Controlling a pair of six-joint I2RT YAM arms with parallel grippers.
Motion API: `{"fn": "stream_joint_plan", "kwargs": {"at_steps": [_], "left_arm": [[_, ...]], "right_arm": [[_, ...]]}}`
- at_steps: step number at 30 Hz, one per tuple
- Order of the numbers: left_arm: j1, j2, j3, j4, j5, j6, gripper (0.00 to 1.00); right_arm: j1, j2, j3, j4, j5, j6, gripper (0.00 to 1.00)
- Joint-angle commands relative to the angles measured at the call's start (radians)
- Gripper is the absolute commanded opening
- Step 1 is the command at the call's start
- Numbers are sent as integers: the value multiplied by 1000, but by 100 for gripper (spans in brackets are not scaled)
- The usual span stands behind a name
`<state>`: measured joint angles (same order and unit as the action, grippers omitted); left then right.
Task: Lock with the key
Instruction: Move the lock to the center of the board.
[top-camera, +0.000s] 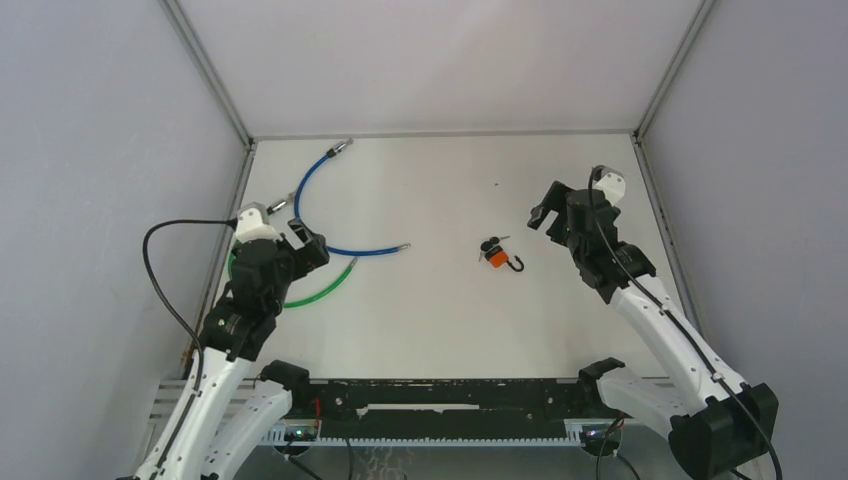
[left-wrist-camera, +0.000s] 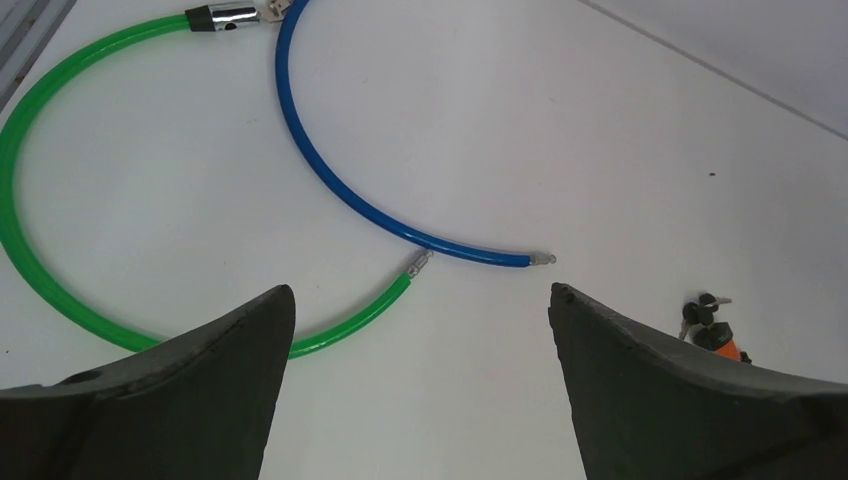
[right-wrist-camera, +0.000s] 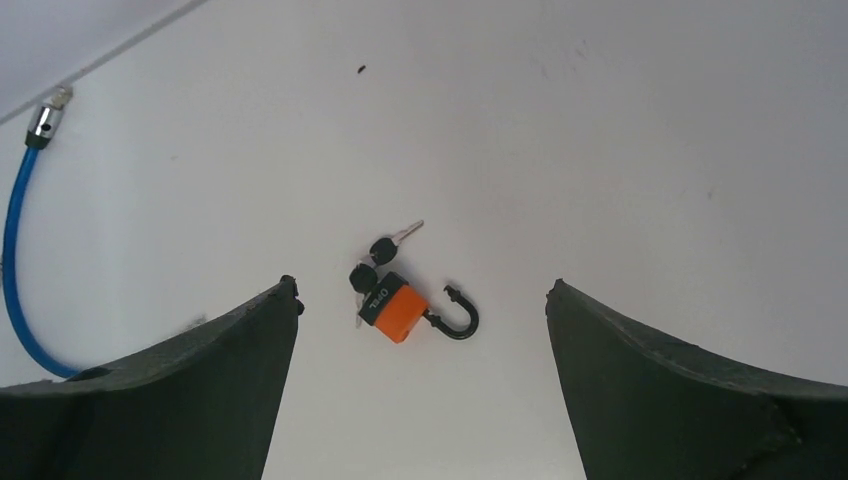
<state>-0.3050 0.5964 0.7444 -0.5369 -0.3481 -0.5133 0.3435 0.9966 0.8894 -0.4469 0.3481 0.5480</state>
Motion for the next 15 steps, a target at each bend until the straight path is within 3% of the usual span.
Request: {"fn": "stream_joint_plan", "kwargs": {"at_steps": [1,4,10,15], "left_arm": [[3,63,44,-1,-7,25,100],[-3,190,59,-36,30,21,100],[-79,415,101,-60,-81,-102,100],[43,648,231,-76,-78,-196,98]], "right_arm": [[26,14,43,-11,34,5,99],[49,36,43,1,29,-4,99],[173,110,42,45,-5,-44,99],[306,176,42,66,-41,-24,99]]}}
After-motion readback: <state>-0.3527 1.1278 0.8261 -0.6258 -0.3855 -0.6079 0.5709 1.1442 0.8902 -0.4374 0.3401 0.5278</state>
